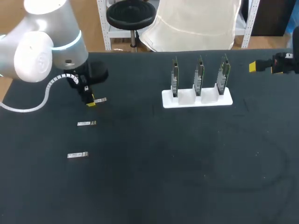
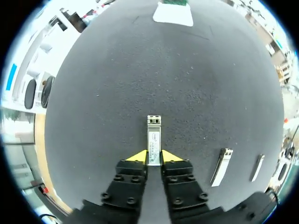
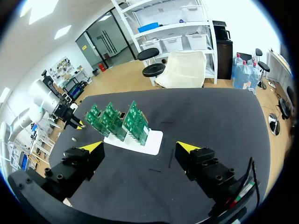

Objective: Pick up the optical module with the left hand, and insert it into the network port with the right hand.

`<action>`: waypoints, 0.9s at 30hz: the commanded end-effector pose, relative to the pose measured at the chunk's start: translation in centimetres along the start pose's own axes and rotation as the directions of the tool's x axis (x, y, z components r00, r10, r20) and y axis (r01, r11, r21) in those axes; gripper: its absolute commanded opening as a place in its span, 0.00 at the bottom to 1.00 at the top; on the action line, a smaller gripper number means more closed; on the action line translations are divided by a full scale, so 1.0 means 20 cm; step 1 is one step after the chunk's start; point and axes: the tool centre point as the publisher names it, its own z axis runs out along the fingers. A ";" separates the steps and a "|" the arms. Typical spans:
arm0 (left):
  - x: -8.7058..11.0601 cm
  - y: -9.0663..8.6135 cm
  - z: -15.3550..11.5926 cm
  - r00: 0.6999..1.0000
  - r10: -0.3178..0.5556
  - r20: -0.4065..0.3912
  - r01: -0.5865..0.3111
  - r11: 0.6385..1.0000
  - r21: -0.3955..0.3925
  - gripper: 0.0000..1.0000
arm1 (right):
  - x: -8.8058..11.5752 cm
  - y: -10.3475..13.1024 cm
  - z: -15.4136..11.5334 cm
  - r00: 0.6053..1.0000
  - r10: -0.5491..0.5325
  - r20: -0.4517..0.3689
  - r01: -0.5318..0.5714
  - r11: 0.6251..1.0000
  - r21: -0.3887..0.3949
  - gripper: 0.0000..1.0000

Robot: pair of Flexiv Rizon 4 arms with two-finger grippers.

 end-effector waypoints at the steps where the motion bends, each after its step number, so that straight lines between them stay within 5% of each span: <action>1: 0.01 0.03 -0.02 0.998 -0.054 0.033 0.054 0.999 0.007 0.00 | 0.00 0.01 0.00 1.000 0.001 0.001 -0.001 1.000 0.006 1.00; 10: -0.02 0.08 -0.21 0.936 -0.262 0.236 0.265 0.964 0.017 0.00 | 0.00 0.01 0.00 1.000 0.001 0.001 -0.001 1.000 0.006 1.00; 17: -0.11 0.12 -0.52 0.772 -0.409 0.487 0.428 0.901 0.079 0.00 | 0.00 0.01 0.00 1.000 0.001 0.001 -0.001 1.000 0.006 1.00; 27: -0.33 0.06 -0.89 0.595 -0.318 0.738 0.412 0.909 0.060 0.00 | 0.00 0.01 0.00 1.000 0.001 0.001 -0.001 1.000 0.006 1.00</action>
